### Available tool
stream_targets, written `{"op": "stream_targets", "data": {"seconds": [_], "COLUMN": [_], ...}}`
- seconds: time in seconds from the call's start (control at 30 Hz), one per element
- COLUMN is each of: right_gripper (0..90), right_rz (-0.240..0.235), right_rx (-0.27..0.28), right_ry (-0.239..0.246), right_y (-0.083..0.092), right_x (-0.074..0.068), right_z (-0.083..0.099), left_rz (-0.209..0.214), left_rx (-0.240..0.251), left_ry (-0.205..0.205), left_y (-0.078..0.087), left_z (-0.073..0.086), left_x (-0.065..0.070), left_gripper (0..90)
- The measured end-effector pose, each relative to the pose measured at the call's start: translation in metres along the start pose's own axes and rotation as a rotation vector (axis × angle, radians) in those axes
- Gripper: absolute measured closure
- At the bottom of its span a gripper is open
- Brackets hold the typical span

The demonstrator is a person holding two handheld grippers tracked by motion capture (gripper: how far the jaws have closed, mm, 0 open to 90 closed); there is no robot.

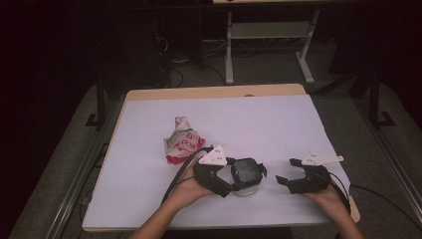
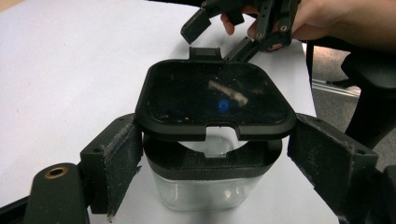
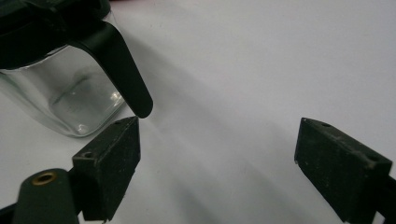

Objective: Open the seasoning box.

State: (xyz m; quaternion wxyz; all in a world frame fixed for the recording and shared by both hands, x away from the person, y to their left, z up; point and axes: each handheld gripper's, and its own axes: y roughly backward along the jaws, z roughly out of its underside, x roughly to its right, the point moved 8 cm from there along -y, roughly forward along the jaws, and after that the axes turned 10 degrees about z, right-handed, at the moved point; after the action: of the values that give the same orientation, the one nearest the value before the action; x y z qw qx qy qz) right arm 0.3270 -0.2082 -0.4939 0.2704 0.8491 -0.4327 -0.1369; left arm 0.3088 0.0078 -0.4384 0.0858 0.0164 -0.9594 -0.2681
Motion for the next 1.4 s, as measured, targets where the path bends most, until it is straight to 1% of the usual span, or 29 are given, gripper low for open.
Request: {"op": "stream_targets", "data": {"seconds": [0.07,0.2,0.27,0.3,0.33,0.5,0.57,0.63,0.67,0.7,0.77,0.8,0.97,1.03,1.1,1.13,1.2,1.23,1.27,1.3,1.4], "right_gripper": [14.0,14.0,14.0,14.0,14.0,14.0,14.0,14.0,14.0,14.0,14.1,14.0,14.1,14.0,14.0,14.1,14.0,14.1,14.1,14.0,14.1], "right_rz": [-0.001,-0.003,-0.003,-0.004,-0.004,-0.005,-0.006,-0.006,-0.006,-0.006,-0.007,-0.007,-0.009,-0.009,-0.014,-0.015,-0.015,-0.016,-0.017,-0.016,-0.017], "right_rx": [0.000,0.000,-0.004,-0.004,-0.005,-0.004,-0.002,-0.007,-0.007,-0.006,-0.005,-0.005,-0.006,-0.004,-0.003,-0.003,0.001,0.000,0.001,0.001,0.002], "right_ry": [0.001,0.004,0.003,0.003,0.003,0.000,0.001,0.000,0.002,0.002,0.000,0.001,0.002,0.005,0.004,0.005,0.010,0.010,0.011,0.010,0.001], "right_y": [-0.0001,-0.0006,-0.0007,-0.0008,-0.0008,-0.0004,-0.0003,-0.0004,-0.0006,-0.0006,-0.0004,-0.0003,-0.0006,-0.0009,-0.0007,-0.0006,-0.0008,-0.0007,-0.0006,-0.0005,0.0004], "right_x": [-0.0001,-0.0002,-0.0007,-0.0008,-0.0010,-0.0010,-0.0010,-0.0012,-0.0011,-0.0012,-0.0015,-0.0015,-0.0019,-0.0020,-0.0029,-0.0031,-0.0034,-0.0035,-0.0035,-0.0035,-0.0034], "right_z": [0.0001,0.0001,0.0003,0.0005,0.0006,0.0003,0.0004,0.0009,0.0011,0.0010,0.0006,0.0006,0.0009,0.0007,0.0005,0.0005,0.0002,0.0002,0.0002,0.0003,0.0001], "left_rz": [-0.001,-0.003,0.008,0.008,0.011,0.015,0.016,0.007,0.007,0.007,0.000,0.008,-0.012,-0.018,-0.015,-0.020,-0.015,-0.006,0.001,0.003,0.012], "left_rx": [0.001,0.004,0.029,0.029,0.041,0.041,0.038,0.038,0.038,0.043,0.049,0.048,0.045,0.043,0.042,0.041,0.032,0.030,0.031,0.026,0.016], "left_ry": [-0.007,-0.002,0.001,0.001,-0.002,-0.008,-0.023,-0.031,-0.031,-0.018,-0.016,-0.013,-0.028,-0.017,-0.013,-0.020,-0.037,-0.044,-0.041,-0.042,-0.025], "left_y": [0.0003,0.0004,0.0018,0.0018,0.0024,0.0020,0.0018,0.0008,0.0008,-0.0002,0.0000,0.0004,0.0011,0.0008,0.0004,0.0000,-0.0003,-0.0003,-0.0005,-0.0006,0.0007], "left_z": [-0.0008,-0.0010,-0.0037,-0.0037,-0.0054,-0.0049,-0.0046,-0.0040,-0.0040,-0.0037,-0.0040,-0.0039,-0.0042,-0.0036,-0.0032,-0.0032,-0.0027,-0.0027,-0.0031,-0.0034,-0.0049], "left_x": [-0.0004,-0.0001,0.0009,0.0009,0.0016,0.0020,0.0025,0.0029,0.0029,0.0028,0.0021,0.0022,0.0009,-0.0005,-0.0012,-0.0020,-0.0019,-0.0016,-0.0011,-0.0009,-0.0002], "left_gripper": [18.2,18.2,19.2,21.3,22.0,23.7,25.9,32.2,33.4,35.6,40.8,43.1,59.1,67.3,72.3,74.7,82.9,86.9,89.6,89.7,89.8]}}
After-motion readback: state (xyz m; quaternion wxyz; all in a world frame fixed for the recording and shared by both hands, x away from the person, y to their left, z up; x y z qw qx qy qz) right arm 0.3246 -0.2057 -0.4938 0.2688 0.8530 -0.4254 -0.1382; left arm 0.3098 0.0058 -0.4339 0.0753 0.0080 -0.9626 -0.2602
